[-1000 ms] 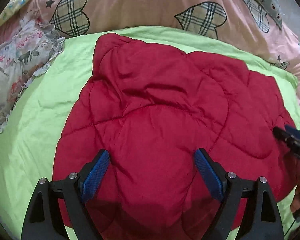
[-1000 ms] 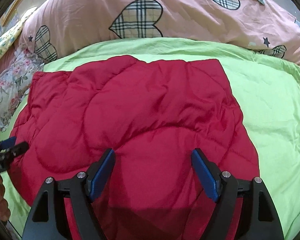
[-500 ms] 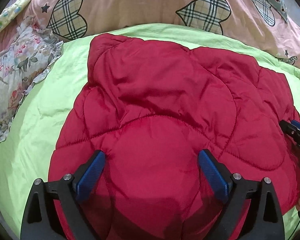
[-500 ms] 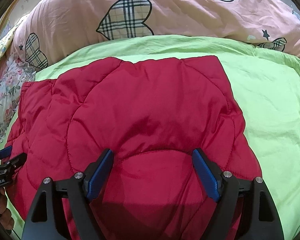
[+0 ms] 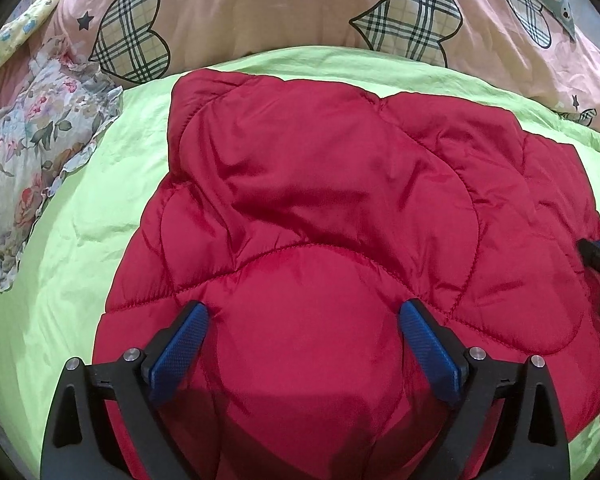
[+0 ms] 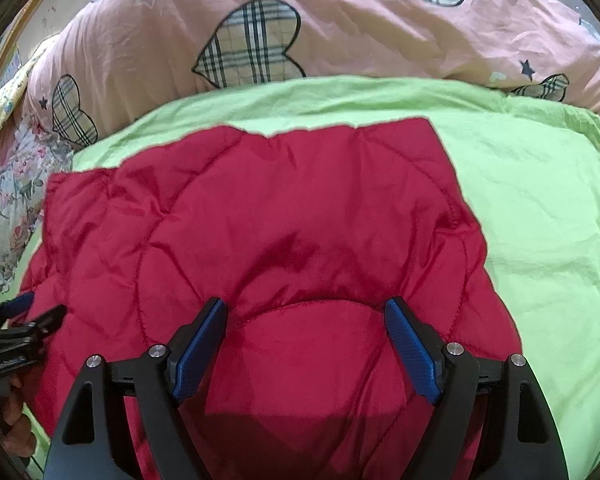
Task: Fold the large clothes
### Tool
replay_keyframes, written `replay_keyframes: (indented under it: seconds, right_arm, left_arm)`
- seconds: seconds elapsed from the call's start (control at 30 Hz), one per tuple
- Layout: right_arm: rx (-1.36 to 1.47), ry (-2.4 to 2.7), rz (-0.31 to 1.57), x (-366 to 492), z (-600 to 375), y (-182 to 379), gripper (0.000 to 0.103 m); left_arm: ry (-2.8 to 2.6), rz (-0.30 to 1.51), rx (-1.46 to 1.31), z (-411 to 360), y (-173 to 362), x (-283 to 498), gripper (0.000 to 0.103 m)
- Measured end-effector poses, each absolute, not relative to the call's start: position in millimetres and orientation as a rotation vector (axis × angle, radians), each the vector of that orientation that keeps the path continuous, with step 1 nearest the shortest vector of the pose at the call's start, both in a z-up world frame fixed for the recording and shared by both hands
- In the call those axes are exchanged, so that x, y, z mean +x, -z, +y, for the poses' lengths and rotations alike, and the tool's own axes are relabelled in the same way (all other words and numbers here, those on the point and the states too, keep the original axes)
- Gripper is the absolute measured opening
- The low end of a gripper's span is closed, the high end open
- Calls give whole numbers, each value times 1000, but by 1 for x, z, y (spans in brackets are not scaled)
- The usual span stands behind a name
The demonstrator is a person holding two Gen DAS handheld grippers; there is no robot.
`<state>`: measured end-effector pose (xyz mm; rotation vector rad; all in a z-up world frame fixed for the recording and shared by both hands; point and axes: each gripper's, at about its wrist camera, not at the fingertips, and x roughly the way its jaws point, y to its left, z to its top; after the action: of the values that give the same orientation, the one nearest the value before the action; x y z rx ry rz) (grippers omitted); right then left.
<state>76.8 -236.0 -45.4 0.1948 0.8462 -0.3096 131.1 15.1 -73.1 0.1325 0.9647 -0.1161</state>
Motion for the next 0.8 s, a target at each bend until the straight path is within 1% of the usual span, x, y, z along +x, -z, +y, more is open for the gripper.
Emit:
replay_keyframes:
  seconds: [0.13, 0.2, 0.33, 0.5, 0.67, 0.8]
  right_arm:
    - [184, 296, 776, 56, -225, 23, 82]
    - [178, 278, 781, 52, -220, 20, 82]
    - [147, 279, 886, 62, -220, 43, 83]
    - [137, 292, 887, 67, -223, 54, 83]
    - [139, 297, 883, 67, -222, 55, 83]
    - [160, 295, 880, 64, -218, 46, 82]
  left_arm:
    - [114, 962, 139, 13, 73, 130, 98]
    - [112, 962, 138, 13, 74, 130, 98]
    - [109, 960, 143, 12, 73, 129, 98]
    - [124, 962, 136, 16, 61, 113, 95]
    - [131, 964, 129, 19, 56, 90, 95]
    - [124, 973, 139, 18, 59, 89, 95]
